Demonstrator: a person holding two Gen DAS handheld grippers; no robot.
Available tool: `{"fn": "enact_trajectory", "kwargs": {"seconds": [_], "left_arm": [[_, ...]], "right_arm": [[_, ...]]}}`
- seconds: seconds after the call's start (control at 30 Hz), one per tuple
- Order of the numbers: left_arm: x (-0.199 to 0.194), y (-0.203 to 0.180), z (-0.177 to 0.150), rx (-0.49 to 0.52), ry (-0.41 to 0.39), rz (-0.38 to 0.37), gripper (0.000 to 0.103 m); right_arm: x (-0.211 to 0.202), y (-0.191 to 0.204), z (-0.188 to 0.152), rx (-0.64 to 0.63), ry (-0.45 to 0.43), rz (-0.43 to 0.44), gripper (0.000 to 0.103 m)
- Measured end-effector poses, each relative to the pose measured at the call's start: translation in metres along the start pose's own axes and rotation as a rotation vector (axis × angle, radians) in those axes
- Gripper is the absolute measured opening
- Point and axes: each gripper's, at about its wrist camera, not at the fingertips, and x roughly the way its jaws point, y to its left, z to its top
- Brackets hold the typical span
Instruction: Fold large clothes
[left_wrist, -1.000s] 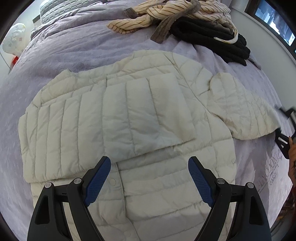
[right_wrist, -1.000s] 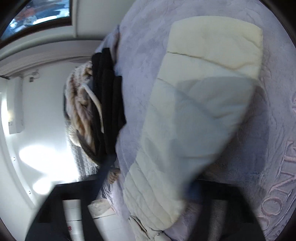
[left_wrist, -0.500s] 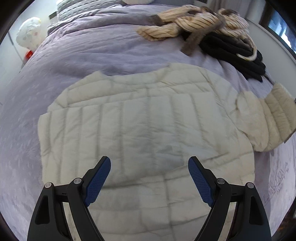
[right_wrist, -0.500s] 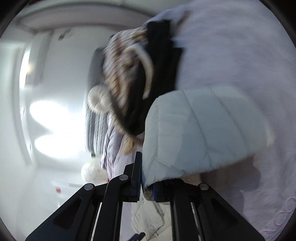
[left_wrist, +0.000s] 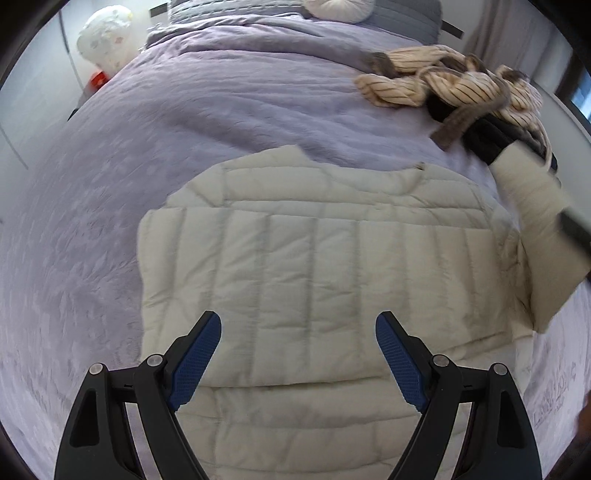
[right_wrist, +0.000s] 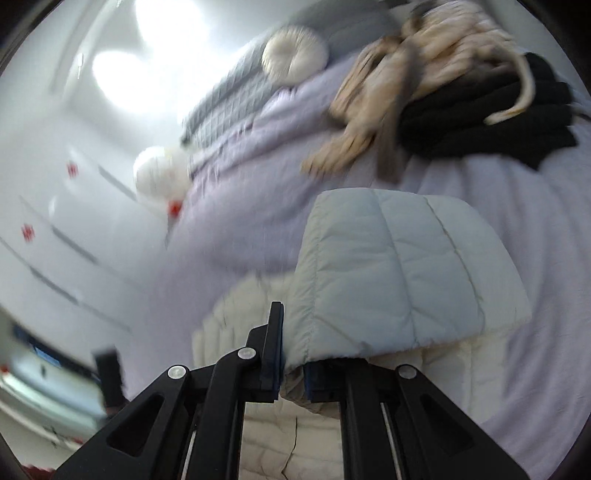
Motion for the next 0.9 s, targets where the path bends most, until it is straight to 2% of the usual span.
{"fn": "enact_trajectory", "kwargs": {"seconds": [0.13, 0.3, 0.33, 0.4, 0.43, 0.47, 0.6, 0.73, 0.8, 0.83, 0.87, 0.9], "left_arm": [[0.004, 0.017, -0.001, -0.026, -0.002, 0.004, 0.087], [0.008, 0.029, -0.001, -0.043, -0.011, 0.000, 0.087], [0.008, 0.030, 0.000, -0.048, -0.012, -0.005, 0.087], [0.011, 0.033, 0.001, -0.063, -0.011, -0.014, 0.087], [0.012, 0.033, 0.002, -0.066, -0.010, -0.016, 0.087], [0.014, 0.034, 0.003, -0.070, -0.007, -0.022, 0.087], [0.018, 0.036, 0.006, -0.081, -0.004, -0.044, 0.087], [0.023, 0.039, 0.010, -0.087, 0.000, -0.065, 0.087], [0.025, 0.041, 0.012, -0.082, 0.003, -0.073, 0.087], [0.026, 0.041, 0.011, -0.083, 0.003, -0.075, 0.087], [0.026, 0.043, 0.012, -0.087, 0.005, -0.078, 0.087], [0.027, 0.045, 0.013, -0.096, 0.008, -0.082, 0.087]], "right_arm": [[0.052, 0.010, -0.028, -0.006, 0.106, -0.044, 0.010], [0.087, 0.003, -0.048, -0.004, 0.183, -0.107, 0.010], [0.090, 0.001, -0.050, -0.004, 0.189, -0.117, 0.013], [0.091, -0.001, -0.056, 0.006, 0.201, -0.140, 0.044], [0.091, -0.002, -0.056, 0.017, 0.200, -0.132, 0.078], [0.089, -0.001, -0.055, 0.027, 0.197, -0.126, 0.090], [0.075, 0.001, -0.050, 0.084, 0.178, -0.133, 0.090], [0.045, -0.013, -0.050, 0.208, 0.090, -0.153, 0.090], [0.036, -0.032, -0.048, 0.301, 0.050, -0.148, 0.088], [0.034, -0.041, -0.046, 0.348, 0.034, -0.143, 0.072], [0.034, -0.048, -0.044, 0.381, 0.024, -0.136, 0.022], [0.036, -0.053, -0.042, 0.394, 0.026, -0.129, 0.001]]}}
